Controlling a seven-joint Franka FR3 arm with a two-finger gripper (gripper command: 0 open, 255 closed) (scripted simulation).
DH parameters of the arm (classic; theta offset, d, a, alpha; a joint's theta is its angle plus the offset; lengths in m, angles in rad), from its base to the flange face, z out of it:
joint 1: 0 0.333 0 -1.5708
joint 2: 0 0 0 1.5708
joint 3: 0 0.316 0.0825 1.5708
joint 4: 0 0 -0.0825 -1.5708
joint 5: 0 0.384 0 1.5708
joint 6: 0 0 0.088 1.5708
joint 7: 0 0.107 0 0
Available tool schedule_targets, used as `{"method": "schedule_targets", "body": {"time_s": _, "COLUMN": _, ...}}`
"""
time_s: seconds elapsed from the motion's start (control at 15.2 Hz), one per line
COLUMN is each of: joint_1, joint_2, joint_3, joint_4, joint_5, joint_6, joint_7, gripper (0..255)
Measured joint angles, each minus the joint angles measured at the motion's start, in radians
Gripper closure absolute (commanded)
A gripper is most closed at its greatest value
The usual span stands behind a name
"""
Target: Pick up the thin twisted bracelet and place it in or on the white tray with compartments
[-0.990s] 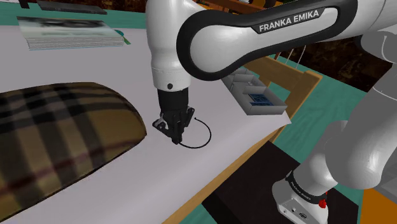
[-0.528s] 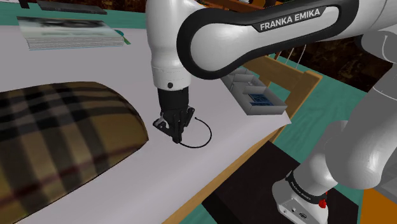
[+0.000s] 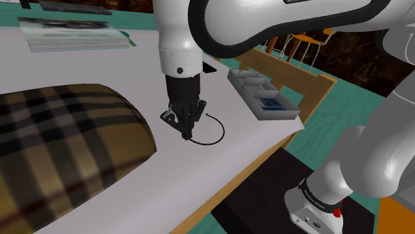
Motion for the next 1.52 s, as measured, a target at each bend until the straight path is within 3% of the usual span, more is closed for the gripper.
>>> {"method": "schedule_targets", "body": {"time_s": 0.92, "joint_1": -0.001, "joint_2": -0.011, "joint_3": 0.0, "joint_4": 0.174, "joint_5": 0.004, "joint_6": -0.183, "joint_7": 0.016, "gripper": 255}}
{"method": "schedule_targets", "body": {"time_s": 1.52, "joint_1": -0.099, "joint_2": -0.184, "joint_3": -0.11, "joint_4": 0.013, "joint_5": 0.027, "joint_6": -0.203, "joint_7": -0.201, "gripper": 255}}
